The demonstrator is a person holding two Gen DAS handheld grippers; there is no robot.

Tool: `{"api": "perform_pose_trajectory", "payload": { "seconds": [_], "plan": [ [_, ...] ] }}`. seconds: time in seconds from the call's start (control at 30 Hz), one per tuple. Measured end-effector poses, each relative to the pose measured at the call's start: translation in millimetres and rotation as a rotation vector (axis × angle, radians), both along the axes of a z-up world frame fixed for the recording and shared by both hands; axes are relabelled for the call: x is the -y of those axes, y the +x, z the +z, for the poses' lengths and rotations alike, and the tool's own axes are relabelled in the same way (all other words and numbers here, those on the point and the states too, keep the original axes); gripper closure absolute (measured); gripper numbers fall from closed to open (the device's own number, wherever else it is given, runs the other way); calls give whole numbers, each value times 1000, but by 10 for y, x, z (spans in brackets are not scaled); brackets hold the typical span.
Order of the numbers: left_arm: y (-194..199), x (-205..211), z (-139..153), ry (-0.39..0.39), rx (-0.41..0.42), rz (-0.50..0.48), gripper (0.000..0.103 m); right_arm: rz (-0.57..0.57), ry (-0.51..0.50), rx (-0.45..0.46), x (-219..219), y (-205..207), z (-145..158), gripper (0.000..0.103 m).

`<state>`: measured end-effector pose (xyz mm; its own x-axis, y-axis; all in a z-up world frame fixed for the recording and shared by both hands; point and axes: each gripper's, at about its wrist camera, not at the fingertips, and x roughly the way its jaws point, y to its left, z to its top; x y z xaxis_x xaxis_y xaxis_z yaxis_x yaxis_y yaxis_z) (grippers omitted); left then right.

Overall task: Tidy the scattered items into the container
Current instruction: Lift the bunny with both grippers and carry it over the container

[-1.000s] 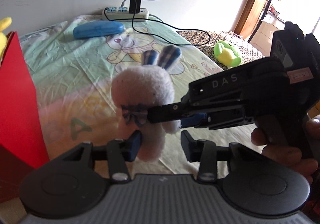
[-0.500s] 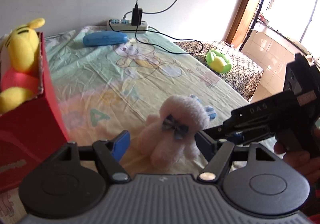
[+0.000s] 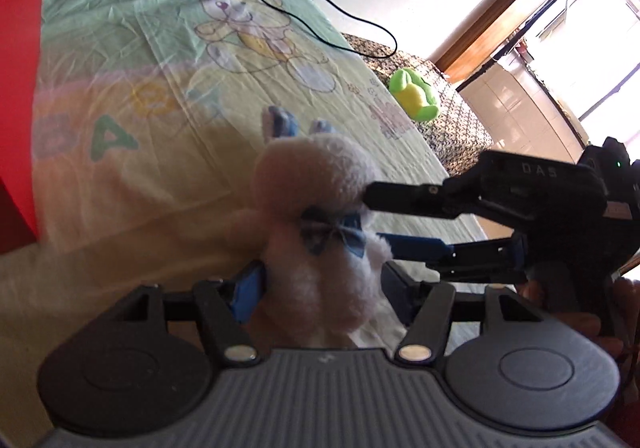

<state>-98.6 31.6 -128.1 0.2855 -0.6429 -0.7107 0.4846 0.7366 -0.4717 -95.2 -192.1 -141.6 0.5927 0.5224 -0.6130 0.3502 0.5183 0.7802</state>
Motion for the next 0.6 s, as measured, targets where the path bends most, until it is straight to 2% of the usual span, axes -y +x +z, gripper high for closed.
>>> {"api": "perform_pose_trajectory", "payload": {
  "seconds": [0.13,0.23,0.3,0.37,0.47,0.5,0.6],
  "plan": [
    [9,-104,105,29,51,62,40,39,-5,26,-96,121,10,46],
    [139,-118,185,47,83,97,35,103,-81,66,-205,220,118,46],
    [215,-54,152,54,78,91,34,126,-130,77,-265,278,131,44],
    [259,6,87,44,52,86,36,139,-113,61,-297,317,77,42],
    [203,71,50,26,36,67,47,175,-69,46,-354,309,-2,52],
    [169,89,55,38,50,61,47,192,-97,39,-390,296,-6,57],
    [68,54,74,49,77,40,47,228,-133,57,-475,219,35,58]
  ]
}}
